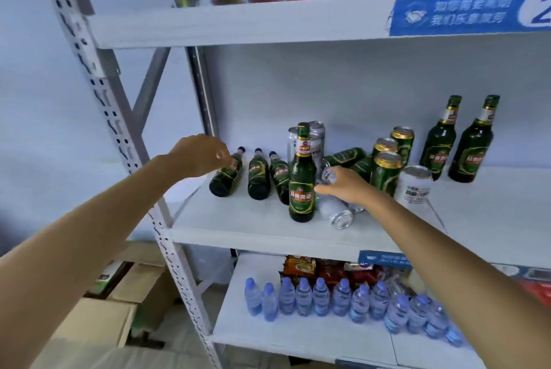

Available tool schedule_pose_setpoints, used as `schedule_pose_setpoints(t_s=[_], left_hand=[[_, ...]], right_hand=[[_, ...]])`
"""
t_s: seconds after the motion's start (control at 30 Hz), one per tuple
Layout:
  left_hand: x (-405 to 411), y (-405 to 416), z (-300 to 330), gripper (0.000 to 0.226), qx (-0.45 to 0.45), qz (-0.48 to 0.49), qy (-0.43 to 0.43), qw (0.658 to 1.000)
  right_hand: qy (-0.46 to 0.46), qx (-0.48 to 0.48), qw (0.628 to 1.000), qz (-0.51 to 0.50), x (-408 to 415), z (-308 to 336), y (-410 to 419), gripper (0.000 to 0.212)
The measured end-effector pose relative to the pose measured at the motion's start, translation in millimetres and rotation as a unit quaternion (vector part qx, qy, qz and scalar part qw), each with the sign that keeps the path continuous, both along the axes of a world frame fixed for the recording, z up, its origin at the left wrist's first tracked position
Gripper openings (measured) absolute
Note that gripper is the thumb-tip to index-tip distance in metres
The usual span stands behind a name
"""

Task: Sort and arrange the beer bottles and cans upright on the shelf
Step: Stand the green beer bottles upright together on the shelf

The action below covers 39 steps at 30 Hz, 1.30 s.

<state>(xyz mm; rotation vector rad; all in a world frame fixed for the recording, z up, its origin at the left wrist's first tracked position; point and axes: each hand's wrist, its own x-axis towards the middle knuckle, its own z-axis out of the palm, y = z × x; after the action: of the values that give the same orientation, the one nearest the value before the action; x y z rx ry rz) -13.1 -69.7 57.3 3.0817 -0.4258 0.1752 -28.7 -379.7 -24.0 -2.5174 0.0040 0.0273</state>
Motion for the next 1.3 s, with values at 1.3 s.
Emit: schedule_pose_setpoints(t_s=[1.3], left_hand=[[243.6,31.5,-181.0,0.086,-0.376,0.277,0.173,0.867]], right_hand=[[-0.053,0.308,0.950,-0.016,70.2,-94.4,34.0,0.064]])
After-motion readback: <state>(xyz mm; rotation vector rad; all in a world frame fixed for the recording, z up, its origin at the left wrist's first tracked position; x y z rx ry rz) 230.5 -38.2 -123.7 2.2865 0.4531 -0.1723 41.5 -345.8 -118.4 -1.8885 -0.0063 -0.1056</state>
